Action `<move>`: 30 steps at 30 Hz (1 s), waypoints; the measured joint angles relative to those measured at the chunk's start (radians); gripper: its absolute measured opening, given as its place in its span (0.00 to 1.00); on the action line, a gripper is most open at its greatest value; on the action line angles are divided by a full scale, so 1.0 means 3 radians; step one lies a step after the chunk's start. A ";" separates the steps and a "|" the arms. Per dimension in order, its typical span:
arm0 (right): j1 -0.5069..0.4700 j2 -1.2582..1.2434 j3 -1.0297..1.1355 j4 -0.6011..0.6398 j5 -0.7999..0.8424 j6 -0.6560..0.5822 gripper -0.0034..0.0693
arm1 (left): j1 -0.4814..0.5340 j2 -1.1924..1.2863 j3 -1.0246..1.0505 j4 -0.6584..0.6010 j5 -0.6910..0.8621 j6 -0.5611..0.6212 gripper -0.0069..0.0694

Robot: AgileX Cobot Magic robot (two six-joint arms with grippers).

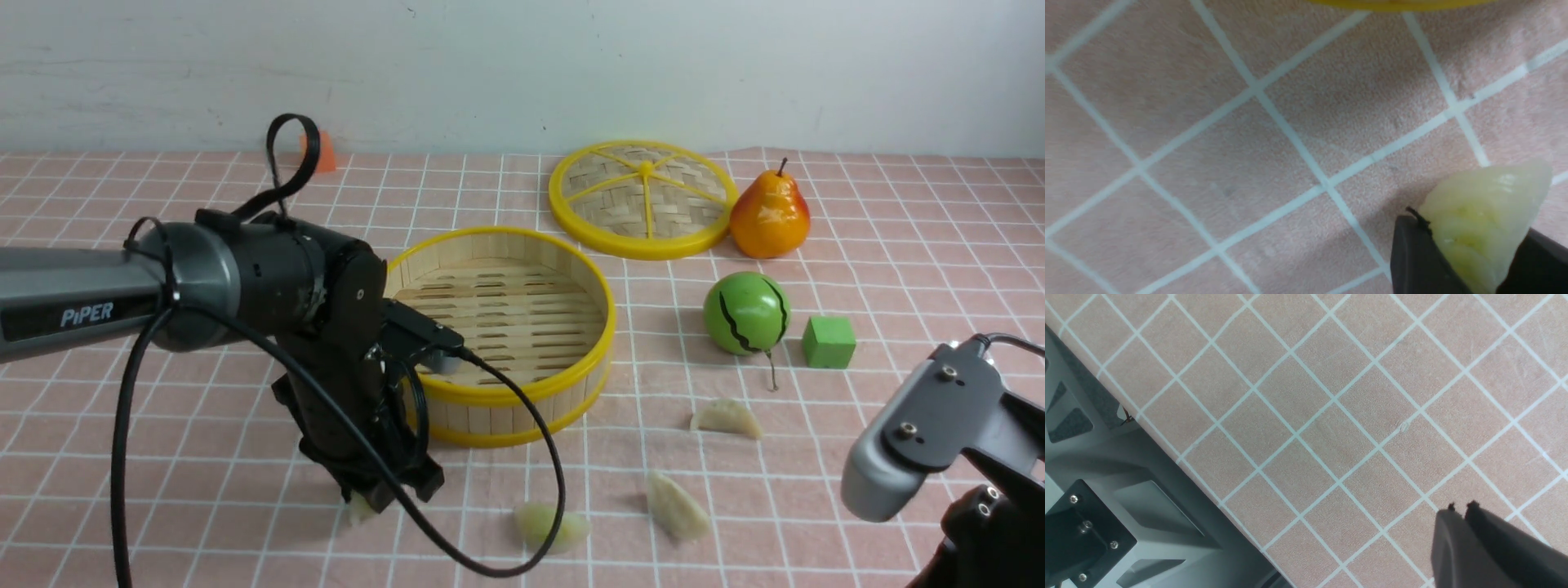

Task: Put the dumplings into the steamer on the table with the pink tablecloth.
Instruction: 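Reach for and grasp a dumpling on the table with the left gripper, then place the dumpling into the bamboo steamer basket with the left gripper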

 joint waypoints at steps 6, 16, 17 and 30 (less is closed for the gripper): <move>0.0003 0.0000 0.0000 0.0000 -0.0016 0.0000 0.11 | 0.0000 -0.0295 -0.0638 -0.0113 0.0364 -0.0261 0.36; 0.0003 0.0000 0.0000 0.0000 -0.0054 0.0000 0.12 | -0.0170 0.0015 -0.1873 -0.0123 0.0689 -0.0711 0.36; 0.0003 0.0000 0.0000 0.0000 -0.0051 0.0000 0.12 | -0.0178 0.0052 -0.1892 -0.0114 0.0694 -0.0722 0.36; 0.0003 0.0000 -0.0007 0.0000 0.0367 0.0003 0.13 | -0.0291 0.1409 -0.2949 0.0524 0.0522 -0.1524 0.36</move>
